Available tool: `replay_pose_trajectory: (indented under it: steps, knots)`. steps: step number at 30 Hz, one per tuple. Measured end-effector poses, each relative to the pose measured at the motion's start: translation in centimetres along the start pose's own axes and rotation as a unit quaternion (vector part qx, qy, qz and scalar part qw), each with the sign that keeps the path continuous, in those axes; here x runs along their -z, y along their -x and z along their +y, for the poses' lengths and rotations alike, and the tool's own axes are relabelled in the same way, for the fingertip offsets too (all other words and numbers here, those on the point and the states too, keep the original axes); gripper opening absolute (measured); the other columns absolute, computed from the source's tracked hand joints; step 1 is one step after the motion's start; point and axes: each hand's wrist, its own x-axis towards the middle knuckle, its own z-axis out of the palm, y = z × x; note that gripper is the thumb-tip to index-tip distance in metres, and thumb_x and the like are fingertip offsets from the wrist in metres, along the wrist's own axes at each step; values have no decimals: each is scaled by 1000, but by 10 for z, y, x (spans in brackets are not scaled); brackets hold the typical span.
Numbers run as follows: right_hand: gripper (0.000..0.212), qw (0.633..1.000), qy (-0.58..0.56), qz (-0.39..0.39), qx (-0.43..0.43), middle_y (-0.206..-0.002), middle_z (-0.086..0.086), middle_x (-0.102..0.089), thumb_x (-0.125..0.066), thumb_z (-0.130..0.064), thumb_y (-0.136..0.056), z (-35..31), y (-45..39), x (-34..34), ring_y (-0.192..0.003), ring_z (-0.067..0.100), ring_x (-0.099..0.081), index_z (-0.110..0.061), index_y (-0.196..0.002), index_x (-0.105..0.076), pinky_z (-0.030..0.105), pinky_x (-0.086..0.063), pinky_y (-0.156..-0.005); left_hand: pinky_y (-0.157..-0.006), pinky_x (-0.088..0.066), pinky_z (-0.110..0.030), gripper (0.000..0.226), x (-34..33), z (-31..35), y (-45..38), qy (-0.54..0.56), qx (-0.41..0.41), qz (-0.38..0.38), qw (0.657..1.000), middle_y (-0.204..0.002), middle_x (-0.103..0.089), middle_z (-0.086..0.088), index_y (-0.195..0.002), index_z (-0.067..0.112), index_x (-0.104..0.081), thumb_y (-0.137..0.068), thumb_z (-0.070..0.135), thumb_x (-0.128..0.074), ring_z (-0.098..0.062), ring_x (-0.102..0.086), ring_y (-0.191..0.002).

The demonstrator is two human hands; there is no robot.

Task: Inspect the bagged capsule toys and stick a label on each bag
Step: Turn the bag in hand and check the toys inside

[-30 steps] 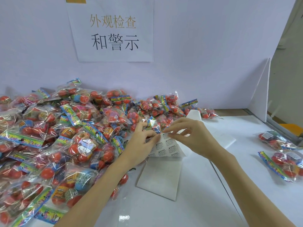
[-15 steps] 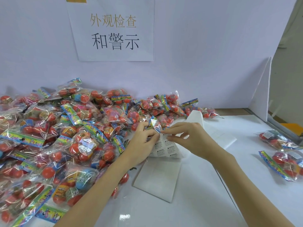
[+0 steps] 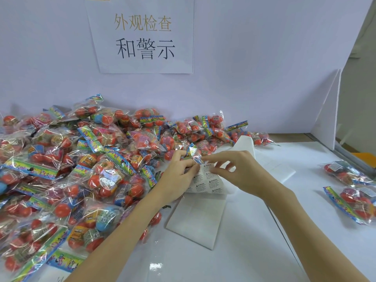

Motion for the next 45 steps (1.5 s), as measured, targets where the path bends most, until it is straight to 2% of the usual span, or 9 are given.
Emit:
replay_pose_trajectory:
  steps: [2,6,14,20,26,33,37,41,45]
  knots:
    - [33,1000,5,-4,2,-102,-17,-77,-77,-13,-93,-1,0,-1,-90,5,-69,-35,-118,-79,21,-55,-76,-71,-26,-18,35,0,0,0,0,-2,1,1000,-133,-35,7,-84,11,-67,-110,28,-50,32,-32,-103]
    - [25,1000,-18,8,-24,-106,-15,-79,-78,-14,-93,0,2,0,-90,9,-73,-32,-109,-83,28,-57,-83,-78,-24,-14,35,-1,-2,0,-5,8,5,1000,-136,-32,9,-91,4,-69,-109,28,-50,0,-33,-119]
    - [32,1000,-1,-14,-10,-102,-11,-77,-74,-12,-96,-2,0,-5,-91,3,-67,-30,-123,-77,19,-54,-78,-76,-26,-16,35,0,-2,0,3,-3,-10,1000,-134,-33,7,-80,16,-64,-109,27,-50,38,-26,-103]
    - [23,999,-24,9,-32,-94,-25,-77,-79,-14,-92,-2,2,-1,-84,7,-71,-29,-109,-83,21,-57,-82,-76,-25,-16,35,0,-2,1,0,2,-9,1000,-136,-32,9,-79,19,-65,-109,31,-51,-3,-35,-120]
    - [11,995,-80,23,-62,-92,-8,-75,-83,-18,-88,-7,-3,-9,-82,14,-67,-18,-96,-76,31,-57,-80,-80,-20,11,26,0,1,4,-4,-27,-3,1000,-133,-36,7,-82,35,-66,-106,30,-57,41,-23,-105]
    - [13,995,-77,4,-62,-82,-6,-72,-84,-15,-86,-6,-2,-8,-78,11,-67,-16,-90,-72,18,-53,-72,-79,-19,12,28,1,1,3,-13,-33,-8,999,-132,-36,8,-80,32,-66,-106,29,-57,43,-23,-104]
    - [14,990,-108,12,-88,-86,2,-75,-86,-16,-85,-5,-3,-9,-78,22,-69,-15,-90,-74,32,-58,-76,-83,-20,9,24,0,-1,3,-5,-35,-2,999,-134,-38,5,-85,22,-70,-106,25,-58,40,-23,-108]
    - [11,983,-150,5,-108,-79,5,-77,-88,-13,-82,-3,-3,-7,-69,16,-70,-13,-84,-77,29,-58,-71,-91,-30,-2,7,1,2,5,4,-48,11,999,-128,-42,5,-96,26,-71,-101,25,-66,12,-40,-118]
    - [14,979,-168,-9,-115,-71,0,-76,-86,-12,-83,-2,-3,-5,-63,11,-66,-18,-76,-77,29,-57,-66,-86,-24,7,10,2,3,6,-12,-54,5,998,-132,-43,3,-93,24,-71,-102,26,-65,35,-29,-111]
